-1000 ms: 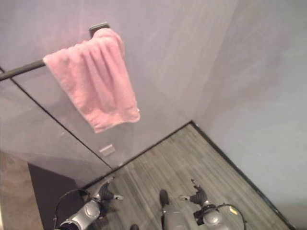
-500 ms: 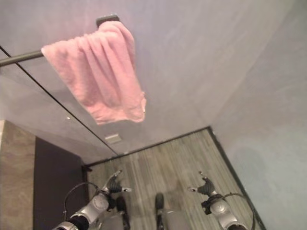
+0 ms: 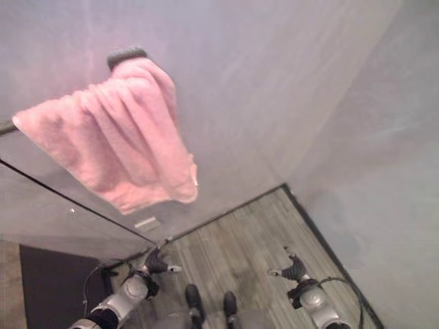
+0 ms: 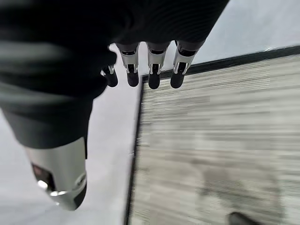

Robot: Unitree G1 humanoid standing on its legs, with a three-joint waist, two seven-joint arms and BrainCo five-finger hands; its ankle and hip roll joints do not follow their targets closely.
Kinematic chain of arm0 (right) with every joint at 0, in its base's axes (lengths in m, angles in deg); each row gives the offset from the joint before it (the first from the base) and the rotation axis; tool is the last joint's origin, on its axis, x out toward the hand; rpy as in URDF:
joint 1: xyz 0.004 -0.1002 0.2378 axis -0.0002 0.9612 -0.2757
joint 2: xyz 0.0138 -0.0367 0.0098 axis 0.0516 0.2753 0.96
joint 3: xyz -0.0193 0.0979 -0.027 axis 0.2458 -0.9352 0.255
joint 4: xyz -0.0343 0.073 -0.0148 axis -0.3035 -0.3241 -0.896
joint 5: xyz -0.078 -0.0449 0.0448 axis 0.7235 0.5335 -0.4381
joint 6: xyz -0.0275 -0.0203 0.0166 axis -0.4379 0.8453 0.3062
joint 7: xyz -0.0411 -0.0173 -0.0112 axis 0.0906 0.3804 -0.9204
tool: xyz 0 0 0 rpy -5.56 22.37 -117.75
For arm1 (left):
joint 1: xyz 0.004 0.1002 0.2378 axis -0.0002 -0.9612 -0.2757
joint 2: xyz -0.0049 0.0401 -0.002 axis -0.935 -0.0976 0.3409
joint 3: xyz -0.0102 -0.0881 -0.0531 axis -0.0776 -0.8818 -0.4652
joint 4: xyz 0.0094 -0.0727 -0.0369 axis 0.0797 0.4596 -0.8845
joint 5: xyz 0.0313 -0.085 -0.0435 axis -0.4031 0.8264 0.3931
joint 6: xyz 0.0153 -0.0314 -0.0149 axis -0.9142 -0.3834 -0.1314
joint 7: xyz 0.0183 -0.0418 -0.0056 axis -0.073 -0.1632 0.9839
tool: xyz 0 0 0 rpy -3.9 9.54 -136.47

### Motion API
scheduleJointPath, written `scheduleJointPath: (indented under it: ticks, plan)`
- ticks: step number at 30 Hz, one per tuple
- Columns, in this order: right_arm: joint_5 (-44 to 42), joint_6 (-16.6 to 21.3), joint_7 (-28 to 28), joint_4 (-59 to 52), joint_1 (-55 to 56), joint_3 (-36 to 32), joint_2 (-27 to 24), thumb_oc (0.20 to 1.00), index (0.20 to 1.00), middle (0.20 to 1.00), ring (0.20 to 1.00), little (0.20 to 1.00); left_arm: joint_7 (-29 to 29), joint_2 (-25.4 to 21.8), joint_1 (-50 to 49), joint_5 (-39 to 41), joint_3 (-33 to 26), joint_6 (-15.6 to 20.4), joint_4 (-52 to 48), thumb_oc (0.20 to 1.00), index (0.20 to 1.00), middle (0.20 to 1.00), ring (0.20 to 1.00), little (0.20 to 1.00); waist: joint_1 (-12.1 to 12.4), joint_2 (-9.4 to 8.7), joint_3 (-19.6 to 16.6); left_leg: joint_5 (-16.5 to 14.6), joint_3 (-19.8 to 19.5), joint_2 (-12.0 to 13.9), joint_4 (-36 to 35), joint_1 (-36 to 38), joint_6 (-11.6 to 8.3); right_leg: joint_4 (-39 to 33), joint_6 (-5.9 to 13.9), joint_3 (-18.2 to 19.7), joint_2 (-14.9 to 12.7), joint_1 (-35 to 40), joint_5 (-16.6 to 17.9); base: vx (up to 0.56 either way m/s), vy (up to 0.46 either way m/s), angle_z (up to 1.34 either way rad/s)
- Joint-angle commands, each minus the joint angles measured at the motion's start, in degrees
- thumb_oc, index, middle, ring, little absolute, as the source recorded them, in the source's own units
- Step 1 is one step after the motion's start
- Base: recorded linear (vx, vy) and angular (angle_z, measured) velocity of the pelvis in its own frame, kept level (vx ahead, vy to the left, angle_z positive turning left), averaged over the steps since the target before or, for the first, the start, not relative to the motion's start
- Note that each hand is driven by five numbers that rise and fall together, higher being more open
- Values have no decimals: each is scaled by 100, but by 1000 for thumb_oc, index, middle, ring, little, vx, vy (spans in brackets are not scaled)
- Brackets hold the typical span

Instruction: Put brush and paste in cup on sink, flatten towel.

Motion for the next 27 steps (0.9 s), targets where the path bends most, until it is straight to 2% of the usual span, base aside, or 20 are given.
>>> scheduleJointPath:
  ticks: [1,2,5,7,8,9,11,14,16,19,21,22,24,25,26,27]
  plan:
    - [-305,269,26,-157,-74,-127,143,1000,1000,1000,1000,1000,-12,-367,-24,-176,-48,222,-356,1000,1000,1000,1000,1000,-42,-292,-181,-130,-74,-124,605,-217,-189,-270,575,706,-952,301,1495,146,134,69]
    - [-405,291,4,-187,-49,-162,138,1000,1000,1000,1000,1000,-34,-406,-44,-196,-17,235,-450,1000,1000,1000,1000,1000,-98,-255,-168,-126,-194,-145,520,-116,-180,-125,528,798,-781,165,1404,155,126,48]
    - [-600,340,-3,-245,-31,-240,98,1000,1000,1000,1000,1000,-74,-466,-64,-257,14,261,-560,1000,1000,1000,1000,1000,-129,-213,-135,-133,-372,-166,488,22,-206,-474,488,661,-803,-83,1240,173,15,68]
    - [-829,402,-91,-247,-20,-303,26,1000,1000,1000,1000,1000,-114,-532,-73,-331,42,305,-629,1000,1000,1000,1000,1000,-180,-224,-126,-149,-634,-213,480,95,-242,-973,497,1021,-583,-241,1034,217,-52,36]
    - [-904,438,-120,-243,-23,-341,-23,1000,1000,1000,1000,1000,-148,-567,-78,-365,39,332,-667,1000,1000,1000,1000,1000,-181,-265,-114,-195,-771,-248,511,141,-266,-1343,521,1167,-584,-225,1028,259,-131,95]
    - [-1014,470,-219,-315,-22,-406,-115,1000,1000,1000,1000,1000,-168,-658,-101,-459,22,363,-653,1000,1000,1000,1000,1000,-108,-361,-90,-284,-962,-264,575,231,-300,-1766,544,1062,-701,-213,1183,200,-158,108]
    - [-1058,482,-264,-385,-14,-520,-196,1000,1000,1000,1000,1000,-215,-750,-209,-504,-6,364,-761,1000,1000,1000,1000,1000,-18,-448,-108,-301,-1031,-275,638,217,-333,-1917,564,817,-850,-60,1276,82,-152,91]
    - [-1228,546,-358,-511,-11,-615,-338,1000,1000,1000,1000,1000,-242,-789,-311,-480,-98,389,-707,1000,1000,1000,1000,1000,47,-482,-168,-225,-1160,-237,576,211,-393,-2143,521,789,-814,96,1310,55,-181,53]
    - [-1376,581,-411,-725,10,-791,-539,1000,1000,1000,1000,1000,-294,-895,-548,-398,-309,391,-792,1000,1000,1000,1000,1000,164,-512,-264,-116,-1220,-132,409,263,-494,-2454,479,624,-823,347,1321,99,-254,14]
    - [-1470,669,-438,-1164,114,-1052,-753,1000,1000,1000,1000,1000,-362,-1062,-694,-313,-482,460,-1006,1000,1000,1000,1000,1000,196,-482,-257,-36,-1280,-24,450,226,-616,-2605,437,483,-811,458,1304,42,-179,25]
    - [-1526,692,-447,-1549,403,-1346,-885,1000,1000,1000,1000,1000,-432,-1241,-623,-263,-562,445,-1156,1000,1000,1000,1000,1000,48,-473,-95,79,-946,177,1039,-107,-844,-2625,307,134,-839,600,1188,-65,-224,92]
    - [-1526,690,-447,-1551,402,-1347,-885,1000,1000,1000,1000,1000,-433,-1241,-621,-262,-562,444,-1156,1000,1000,1000,1000,1000,40,-469,-94,62,-957,182,1077,-131,-847,-2628,305,124,-835,600,1190,-95,-146,93]
    - [-1466,663,-428,-1589,372,-1280,-909,1000,1000,1000,1000,1000,-357,-1301,-484,-206,-657,434,-1185,1000,1000,1000,1000,1000,54,-478,38,174,-1107,161,1695,-416,-988,-2667,215,59,-823,650,1191,-79,-80,46]
    - [-1436,644,-447,-1562,355,-1235,-914,1000,1000,1000,1000,1000,-322,-1305,-420,-189,-687,415,-1162,1000,1000,1000,1000,1000,62,-489,45,169,-1211,156,1706,-436,-1003,-2677,198,71,-812,676,1171,-32,-41,30]
    - [-1413,619,-441,-1516,371,-1237,-911,1000,1000,1000,1000,1000,-300,-1304,-381,-172,-703,409,-1163,1000,1000,1000,1000,1000,47,-477,26,203,-1189,254,1546,-392,-1007,-2662,208,61,-814,686,1158,13,21,12]
    - [-1373,605,-437,-1444,412,-1260,-899,1000,1000,1000,1000,1000,-306,-1292,-345,-117,-728,412,-1208,1000,1000,1000,1000,1000,-16,-442,-38,268,-936,588,1067,-232,-1041,-2653,276,16,-865,698,1113,51,114,-1]
